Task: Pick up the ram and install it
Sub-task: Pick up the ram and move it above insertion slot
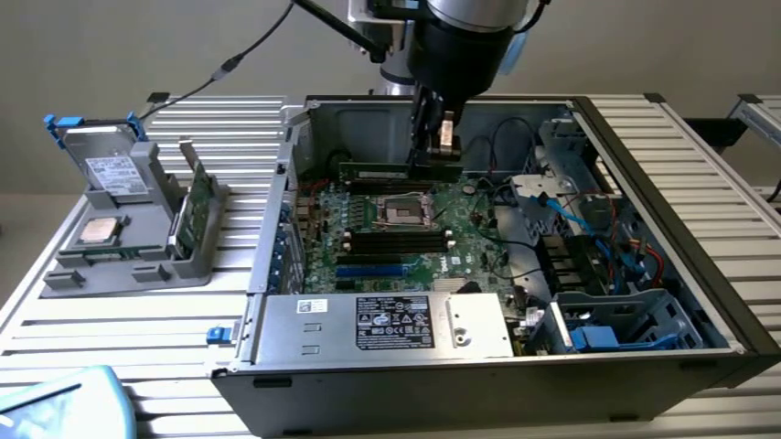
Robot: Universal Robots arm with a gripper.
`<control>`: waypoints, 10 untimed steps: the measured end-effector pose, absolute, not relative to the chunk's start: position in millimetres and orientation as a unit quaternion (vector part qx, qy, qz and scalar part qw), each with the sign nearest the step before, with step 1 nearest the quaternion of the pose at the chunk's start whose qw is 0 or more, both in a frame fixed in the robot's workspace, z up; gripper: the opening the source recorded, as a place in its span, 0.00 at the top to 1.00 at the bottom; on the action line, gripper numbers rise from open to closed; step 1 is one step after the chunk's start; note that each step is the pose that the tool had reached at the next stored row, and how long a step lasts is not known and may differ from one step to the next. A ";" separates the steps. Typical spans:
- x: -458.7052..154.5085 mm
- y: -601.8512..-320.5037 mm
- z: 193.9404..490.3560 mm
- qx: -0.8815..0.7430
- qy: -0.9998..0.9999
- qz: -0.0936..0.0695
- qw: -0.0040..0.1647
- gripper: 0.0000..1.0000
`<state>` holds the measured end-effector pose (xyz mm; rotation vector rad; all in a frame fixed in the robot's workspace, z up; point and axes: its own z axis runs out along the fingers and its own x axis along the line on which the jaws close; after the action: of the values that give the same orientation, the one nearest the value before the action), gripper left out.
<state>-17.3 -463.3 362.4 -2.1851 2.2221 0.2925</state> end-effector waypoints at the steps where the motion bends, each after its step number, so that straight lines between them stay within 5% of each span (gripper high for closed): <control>1: -16.9 -463.3 361.4 -0.697 0.711 0.093 0.005 0.87; 10: -12.2 -452.1 356.2 -0.695 0.714 0.086 -0.019 0.87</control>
<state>-12.2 -452.1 356.2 -2.2107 2.2693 0.2738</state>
